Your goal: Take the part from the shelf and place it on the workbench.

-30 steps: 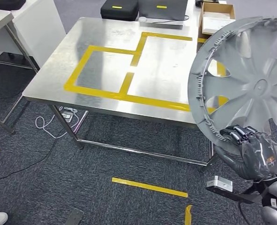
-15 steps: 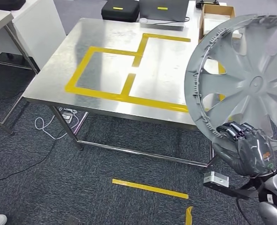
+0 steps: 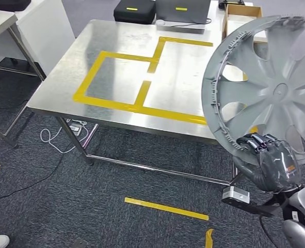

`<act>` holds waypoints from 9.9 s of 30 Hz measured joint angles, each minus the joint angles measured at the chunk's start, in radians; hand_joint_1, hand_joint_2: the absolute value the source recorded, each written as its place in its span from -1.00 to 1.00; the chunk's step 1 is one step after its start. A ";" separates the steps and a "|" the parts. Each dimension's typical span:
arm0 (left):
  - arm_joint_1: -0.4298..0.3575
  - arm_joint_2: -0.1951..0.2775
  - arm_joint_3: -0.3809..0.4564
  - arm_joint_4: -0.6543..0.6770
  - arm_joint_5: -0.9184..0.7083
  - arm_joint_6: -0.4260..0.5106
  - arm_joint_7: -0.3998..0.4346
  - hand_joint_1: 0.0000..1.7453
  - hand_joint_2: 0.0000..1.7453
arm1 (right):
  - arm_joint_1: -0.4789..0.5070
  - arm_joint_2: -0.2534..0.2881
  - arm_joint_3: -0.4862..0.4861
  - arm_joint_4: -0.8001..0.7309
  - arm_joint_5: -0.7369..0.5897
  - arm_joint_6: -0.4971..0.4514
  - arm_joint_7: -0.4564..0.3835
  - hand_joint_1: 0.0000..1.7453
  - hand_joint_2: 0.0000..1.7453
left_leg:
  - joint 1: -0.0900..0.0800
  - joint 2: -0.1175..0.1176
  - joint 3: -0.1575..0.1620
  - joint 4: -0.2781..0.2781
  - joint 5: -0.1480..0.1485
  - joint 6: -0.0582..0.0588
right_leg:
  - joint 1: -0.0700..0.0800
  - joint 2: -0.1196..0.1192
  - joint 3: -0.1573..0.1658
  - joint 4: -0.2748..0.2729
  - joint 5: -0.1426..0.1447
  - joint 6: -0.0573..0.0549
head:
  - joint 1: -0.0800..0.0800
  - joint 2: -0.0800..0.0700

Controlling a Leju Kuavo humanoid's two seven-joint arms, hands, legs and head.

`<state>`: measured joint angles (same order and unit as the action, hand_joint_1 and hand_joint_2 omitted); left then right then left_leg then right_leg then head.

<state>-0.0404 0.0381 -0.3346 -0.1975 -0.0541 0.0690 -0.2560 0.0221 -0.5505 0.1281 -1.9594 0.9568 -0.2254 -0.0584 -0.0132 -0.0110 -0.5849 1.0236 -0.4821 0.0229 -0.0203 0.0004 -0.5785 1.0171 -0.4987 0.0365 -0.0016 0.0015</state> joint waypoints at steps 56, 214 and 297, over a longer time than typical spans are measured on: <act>-0.042 -0.018 -0.006 -0.001 -0.068 0.010 0.007 -1.00 1.00 | -0.284 0.075 0.233 0.233 0.038 0.193 0.048 1.00 1.00 | 0.006 0.004 0.020 -0.012 0.000 0.022 | 0.000 -0.001 -0.076 0.139 -0.031 0.025 | 0.011 0.000; 0.024 -0.059 0.175 0.005 -0.020 0.080 -0.090 -1.00 -1.00 | 0.166 0.194 -0.158 -0.068 -0.352 -0.071 0.066 -1.00 -1.00 | -0.001 0.019 0.045 -0.033 0.007 0.017 | 0.012 -0.006 0.070 -0.037 -0.015 0.004 | -0.002 0.000; 0.046 -0.053 0.265 0.011 0.016 0.122 -0.120 -1.00 -1.00 | 0.289 0.883 -1.102 0.311 -0.291 0.340 -0.153 -1.00 -1.00 | 0.027 0.005 0.070 -0.038 -0.015 0.012 | 0.007 0.032 -0.070 0.119 -0.053 0.010 | 0.015 0.000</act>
<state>0.0057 -0.0149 -0.0695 -0.1869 -0.0380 0.1910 -0.3761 0.3108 0.3327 -0.9735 -1.6487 0.6655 0.1150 -0.2111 0.0134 -0.0064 -0.5145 0.9858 -0.4967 0.0350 -0.0128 0.0327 -0.6484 1.1364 -0.5518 0.0464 0.0133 0.0015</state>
